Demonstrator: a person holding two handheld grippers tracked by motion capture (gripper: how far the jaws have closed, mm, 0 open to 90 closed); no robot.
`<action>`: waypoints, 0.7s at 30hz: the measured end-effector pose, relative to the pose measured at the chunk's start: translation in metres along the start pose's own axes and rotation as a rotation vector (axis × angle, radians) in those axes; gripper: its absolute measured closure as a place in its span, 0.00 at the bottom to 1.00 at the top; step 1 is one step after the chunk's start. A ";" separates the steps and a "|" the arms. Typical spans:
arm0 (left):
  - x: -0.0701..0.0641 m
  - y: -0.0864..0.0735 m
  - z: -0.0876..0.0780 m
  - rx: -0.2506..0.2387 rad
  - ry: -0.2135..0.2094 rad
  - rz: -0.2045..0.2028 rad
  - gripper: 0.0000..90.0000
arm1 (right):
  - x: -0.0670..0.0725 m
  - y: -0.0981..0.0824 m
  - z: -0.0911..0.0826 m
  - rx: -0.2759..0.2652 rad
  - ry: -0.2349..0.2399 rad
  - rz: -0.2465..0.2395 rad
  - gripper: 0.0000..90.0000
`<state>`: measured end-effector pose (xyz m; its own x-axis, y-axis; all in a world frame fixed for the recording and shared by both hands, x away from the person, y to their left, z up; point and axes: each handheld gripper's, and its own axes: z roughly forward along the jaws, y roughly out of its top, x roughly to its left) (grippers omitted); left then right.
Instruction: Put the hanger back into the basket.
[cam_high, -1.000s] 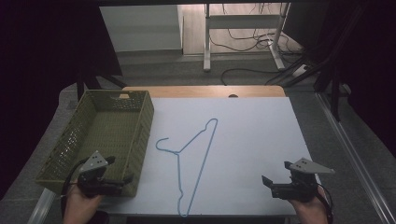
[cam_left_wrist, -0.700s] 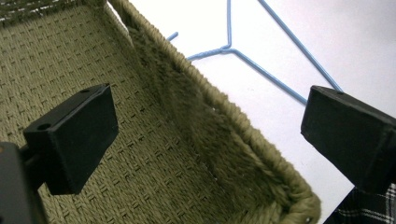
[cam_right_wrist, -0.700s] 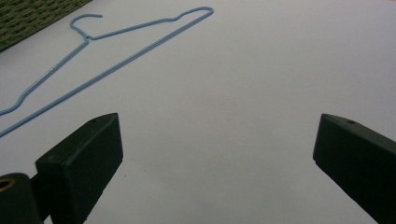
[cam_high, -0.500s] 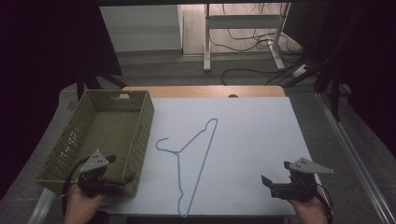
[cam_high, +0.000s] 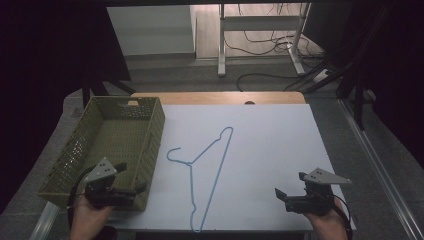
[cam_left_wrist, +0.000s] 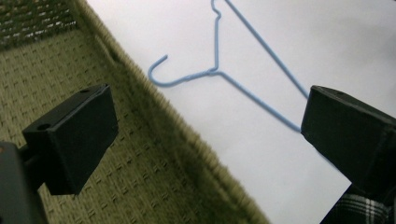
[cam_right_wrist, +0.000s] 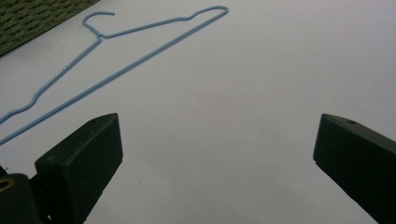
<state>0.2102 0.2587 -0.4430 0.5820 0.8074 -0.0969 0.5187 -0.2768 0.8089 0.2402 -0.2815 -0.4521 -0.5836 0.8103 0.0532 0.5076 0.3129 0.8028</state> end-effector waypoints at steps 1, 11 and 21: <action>-0.001 0.002 0.000 -0.001 -0.004 0.003 0.04 | 0.000 0.000 0.000 0.000 0.002 0.001 0.01; -0.010 0.017 0.007 -0.007 -0.030 0.024 0.05 | 0.000 0.000 -0.001 -0.005 0.003 0.003 0.01; -0.024 0.039 0.023 0.018 -0.122 0.024 0.04 | 0.000 0.000 -0.001 -0.002 -0.001 0.003 0.01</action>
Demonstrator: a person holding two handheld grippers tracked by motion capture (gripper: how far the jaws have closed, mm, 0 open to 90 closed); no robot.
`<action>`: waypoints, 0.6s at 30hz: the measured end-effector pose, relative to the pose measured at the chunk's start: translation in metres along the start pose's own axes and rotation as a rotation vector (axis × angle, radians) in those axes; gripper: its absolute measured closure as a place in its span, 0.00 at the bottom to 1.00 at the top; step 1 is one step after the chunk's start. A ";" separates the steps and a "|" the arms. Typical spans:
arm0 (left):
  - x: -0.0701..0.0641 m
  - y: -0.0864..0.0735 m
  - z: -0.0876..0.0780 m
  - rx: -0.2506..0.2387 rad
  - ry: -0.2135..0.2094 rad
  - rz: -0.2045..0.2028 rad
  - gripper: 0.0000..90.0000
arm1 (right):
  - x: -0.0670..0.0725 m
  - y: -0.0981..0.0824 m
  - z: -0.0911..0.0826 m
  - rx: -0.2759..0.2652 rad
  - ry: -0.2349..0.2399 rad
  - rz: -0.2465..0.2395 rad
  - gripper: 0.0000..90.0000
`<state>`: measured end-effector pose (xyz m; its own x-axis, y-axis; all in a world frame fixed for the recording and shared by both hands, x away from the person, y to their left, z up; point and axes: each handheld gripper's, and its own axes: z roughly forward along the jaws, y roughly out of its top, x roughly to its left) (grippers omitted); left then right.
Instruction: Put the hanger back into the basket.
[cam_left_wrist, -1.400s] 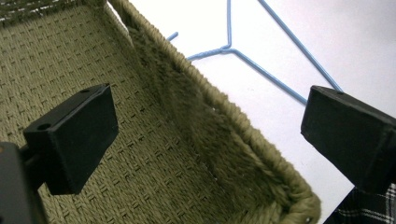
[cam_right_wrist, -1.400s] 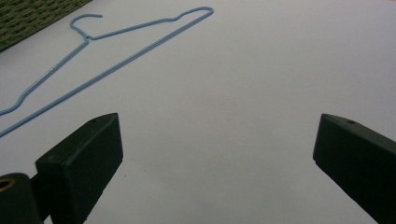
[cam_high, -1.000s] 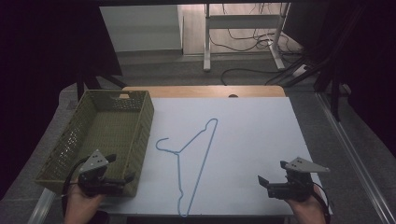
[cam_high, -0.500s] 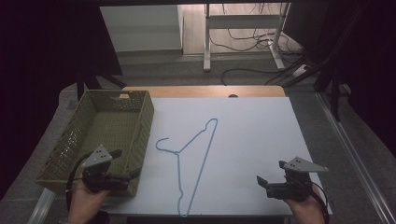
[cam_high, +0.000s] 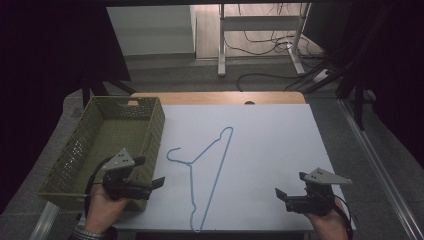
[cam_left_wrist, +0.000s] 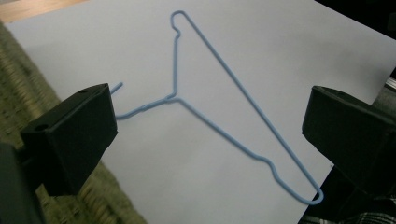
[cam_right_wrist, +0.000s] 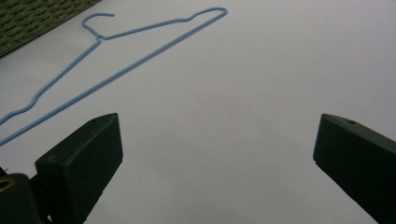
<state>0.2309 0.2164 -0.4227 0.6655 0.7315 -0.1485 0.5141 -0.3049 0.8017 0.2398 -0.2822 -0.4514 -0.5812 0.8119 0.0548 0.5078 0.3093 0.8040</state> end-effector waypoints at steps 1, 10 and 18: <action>-0.002 0.003 0.003 0.005 -0.007 0.004 0.03 | 0.000 0.000 0.000 0.000 0.000 0.000 0.01; -0.018 0.024 0.033 0.039 -0.065 0.052 0.02 | -0.001 0.000 -0.001 -0.005 0.000 -0.001 0.01; -0.017 0.031 0.065 0.067 -0.084 0.022 0.01 | -0.002 0.001 -0.004 -0.010 -0.001 -0.009 0.01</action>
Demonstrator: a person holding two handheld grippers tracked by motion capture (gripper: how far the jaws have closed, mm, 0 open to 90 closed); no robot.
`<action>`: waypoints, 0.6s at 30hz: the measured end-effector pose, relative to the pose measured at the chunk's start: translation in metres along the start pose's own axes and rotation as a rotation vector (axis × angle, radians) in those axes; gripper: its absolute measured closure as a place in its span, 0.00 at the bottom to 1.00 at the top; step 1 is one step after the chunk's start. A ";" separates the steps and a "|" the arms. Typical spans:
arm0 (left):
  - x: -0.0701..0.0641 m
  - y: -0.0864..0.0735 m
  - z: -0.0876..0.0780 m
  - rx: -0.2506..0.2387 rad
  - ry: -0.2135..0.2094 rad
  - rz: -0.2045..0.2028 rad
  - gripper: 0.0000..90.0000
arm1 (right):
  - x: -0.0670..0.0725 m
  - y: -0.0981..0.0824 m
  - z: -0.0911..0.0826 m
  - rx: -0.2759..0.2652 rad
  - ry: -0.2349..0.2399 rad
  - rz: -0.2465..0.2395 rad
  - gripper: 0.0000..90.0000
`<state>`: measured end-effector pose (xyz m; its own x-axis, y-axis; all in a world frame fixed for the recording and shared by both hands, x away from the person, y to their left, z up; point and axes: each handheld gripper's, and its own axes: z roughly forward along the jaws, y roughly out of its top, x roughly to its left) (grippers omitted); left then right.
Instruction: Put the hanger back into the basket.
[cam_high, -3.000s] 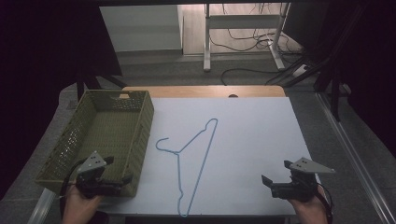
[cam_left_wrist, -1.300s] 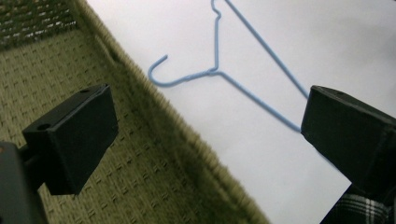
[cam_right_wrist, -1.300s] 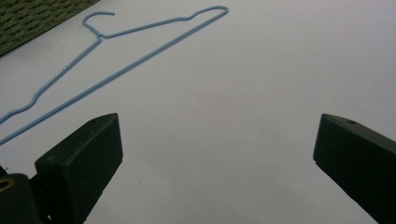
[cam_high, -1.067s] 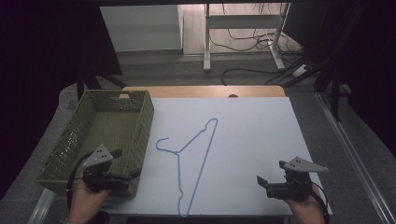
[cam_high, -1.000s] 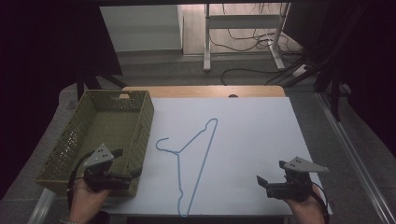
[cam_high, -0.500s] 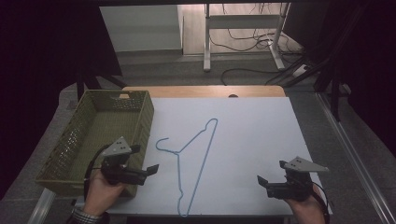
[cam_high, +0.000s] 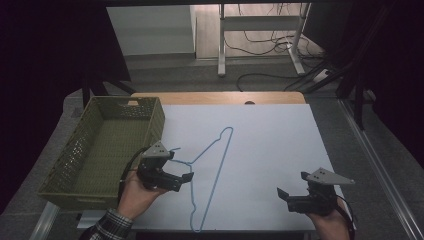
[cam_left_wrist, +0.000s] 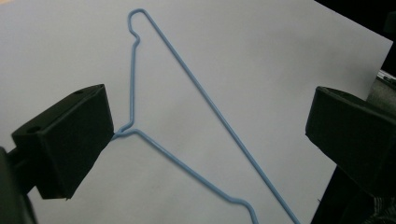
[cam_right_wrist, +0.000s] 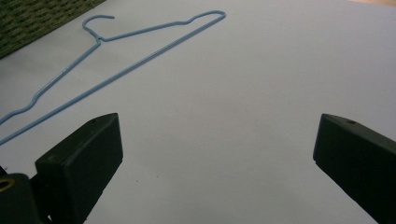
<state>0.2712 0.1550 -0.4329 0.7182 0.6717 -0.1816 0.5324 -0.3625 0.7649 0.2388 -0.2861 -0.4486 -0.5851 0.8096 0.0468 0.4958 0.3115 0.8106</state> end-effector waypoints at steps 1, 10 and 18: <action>0.001 0.000 0.004 0.003 0.000 -0.006 0.01 | 0.000 0.000 0.000 0.004 -0.001 -0.004 0.01; 0.007 0.004 0.033 0.020 0.052 -0.006 0.08 | -0.001 0.000 0.001 0.011 -0.001 -0.007 0.01; 0.017 0.012 0.060 0.048 0.070 -0.019 0.15 | -0.001 -0.001 0.001 0.021 0.000 -0.011 0.02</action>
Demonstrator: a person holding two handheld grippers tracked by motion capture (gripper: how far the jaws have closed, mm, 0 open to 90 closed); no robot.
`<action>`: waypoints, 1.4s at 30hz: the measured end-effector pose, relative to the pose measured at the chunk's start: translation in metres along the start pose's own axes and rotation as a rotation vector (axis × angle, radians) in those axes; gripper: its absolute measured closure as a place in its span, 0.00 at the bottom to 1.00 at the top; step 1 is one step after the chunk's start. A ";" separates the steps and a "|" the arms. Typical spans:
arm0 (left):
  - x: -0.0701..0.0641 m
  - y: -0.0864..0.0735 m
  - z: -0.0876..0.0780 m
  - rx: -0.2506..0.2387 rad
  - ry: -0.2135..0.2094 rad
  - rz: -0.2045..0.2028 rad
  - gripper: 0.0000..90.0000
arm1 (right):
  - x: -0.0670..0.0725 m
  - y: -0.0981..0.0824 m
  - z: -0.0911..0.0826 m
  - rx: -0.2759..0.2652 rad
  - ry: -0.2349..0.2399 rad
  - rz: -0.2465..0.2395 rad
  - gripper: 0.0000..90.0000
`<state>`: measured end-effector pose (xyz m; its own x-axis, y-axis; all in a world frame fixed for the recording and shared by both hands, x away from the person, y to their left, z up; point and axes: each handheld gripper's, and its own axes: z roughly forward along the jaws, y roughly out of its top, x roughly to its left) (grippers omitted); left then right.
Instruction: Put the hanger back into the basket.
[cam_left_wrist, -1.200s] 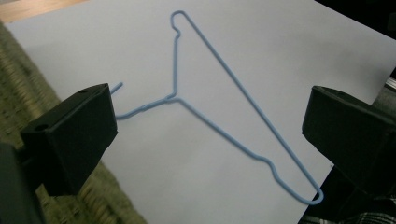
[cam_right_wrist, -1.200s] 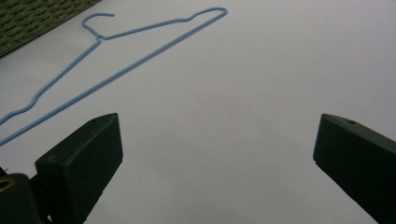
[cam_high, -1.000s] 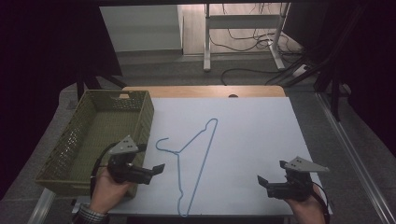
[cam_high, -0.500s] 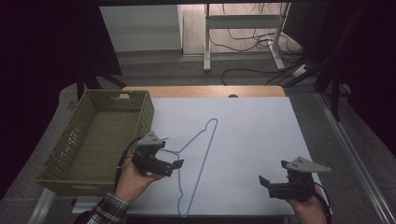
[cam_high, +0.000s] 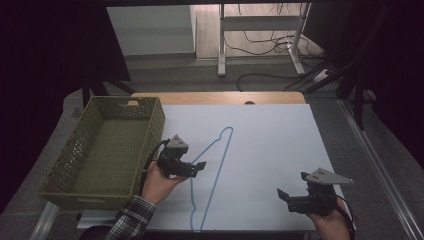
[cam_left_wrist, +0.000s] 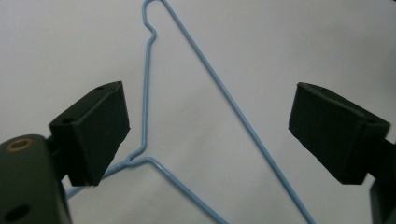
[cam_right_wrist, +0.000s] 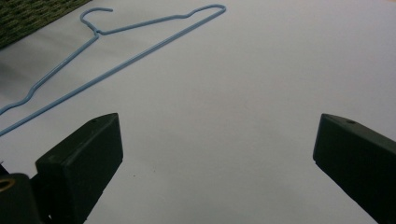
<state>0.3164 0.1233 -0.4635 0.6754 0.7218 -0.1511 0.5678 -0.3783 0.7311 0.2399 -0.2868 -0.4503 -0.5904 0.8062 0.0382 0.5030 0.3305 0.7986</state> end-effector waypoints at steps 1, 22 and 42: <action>0.003 0.001 0.007 0.012 0.002 -0.002 0.17 | 0.000 0.000 0.000 0.001 0.000 0.000 0.02; 0.034 -0.011 0.062 0.115 0.032 -0.019 0.71 | 0.001 -0.002 0.004 0.032 0.000 -0.024 0.02; 0.045 -0.021 0.070 0.154 0.083 -0.018 0.91 | 0.002 -0.003 0.006 0.045 -0.001 -0.038 0.03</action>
<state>0.3676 0.1228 -0.5328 0.6269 0.7722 -0.1036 0.6494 -0.4444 0.6171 0.2408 -0.2837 -0.4562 -0.6089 0.7932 0.0080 0.5083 0.3824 0.7716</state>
